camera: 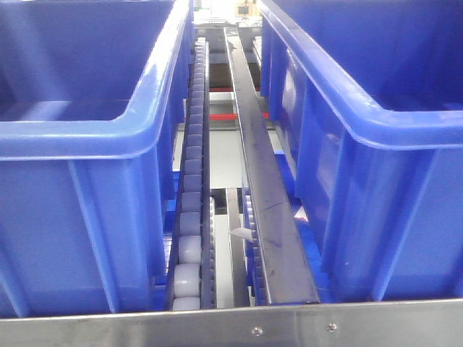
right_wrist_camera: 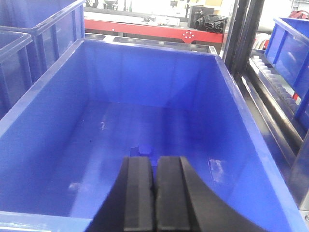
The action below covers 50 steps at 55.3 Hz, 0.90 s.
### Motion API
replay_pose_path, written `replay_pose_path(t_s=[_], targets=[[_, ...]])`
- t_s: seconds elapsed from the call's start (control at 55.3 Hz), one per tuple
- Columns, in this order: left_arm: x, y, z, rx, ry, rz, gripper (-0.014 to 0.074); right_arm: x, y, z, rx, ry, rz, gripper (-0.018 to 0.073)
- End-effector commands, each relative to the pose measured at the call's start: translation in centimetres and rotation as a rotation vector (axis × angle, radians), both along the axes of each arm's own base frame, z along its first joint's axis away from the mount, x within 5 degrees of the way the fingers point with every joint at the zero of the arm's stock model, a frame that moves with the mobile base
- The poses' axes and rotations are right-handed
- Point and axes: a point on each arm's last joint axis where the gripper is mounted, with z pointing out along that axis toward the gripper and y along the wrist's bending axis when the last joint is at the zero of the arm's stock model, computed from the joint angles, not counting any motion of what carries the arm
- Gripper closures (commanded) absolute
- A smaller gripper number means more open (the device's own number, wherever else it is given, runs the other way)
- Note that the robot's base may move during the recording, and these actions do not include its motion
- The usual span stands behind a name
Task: Pick and sort blue part to right shelf
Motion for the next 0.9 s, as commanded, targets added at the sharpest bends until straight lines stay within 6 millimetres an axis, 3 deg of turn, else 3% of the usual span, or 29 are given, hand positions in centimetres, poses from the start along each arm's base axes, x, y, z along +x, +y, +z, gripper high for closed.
replay_pose_path(t_s=[0.0,0.669,0.885], targets=[[-0.2,-0.1,-0.1,-0.011,-0.085,-0.007,0.0472,-0.1,0.0,1.4,-0.007,-0.094,-0.005,0.0515],[-0.2,-0.1,-0.1,-0.011,-0.085,-0.007,0.0472,0.0,0.0,1.3,-0.017,-0.092,-0.01,0.0515],[-0.2,-0.1,-0.1,-0.011,-0.085,-0.007,0.0472,2.0,0.4,-1.8,0.0,-0.174,0.014,0.0515]])
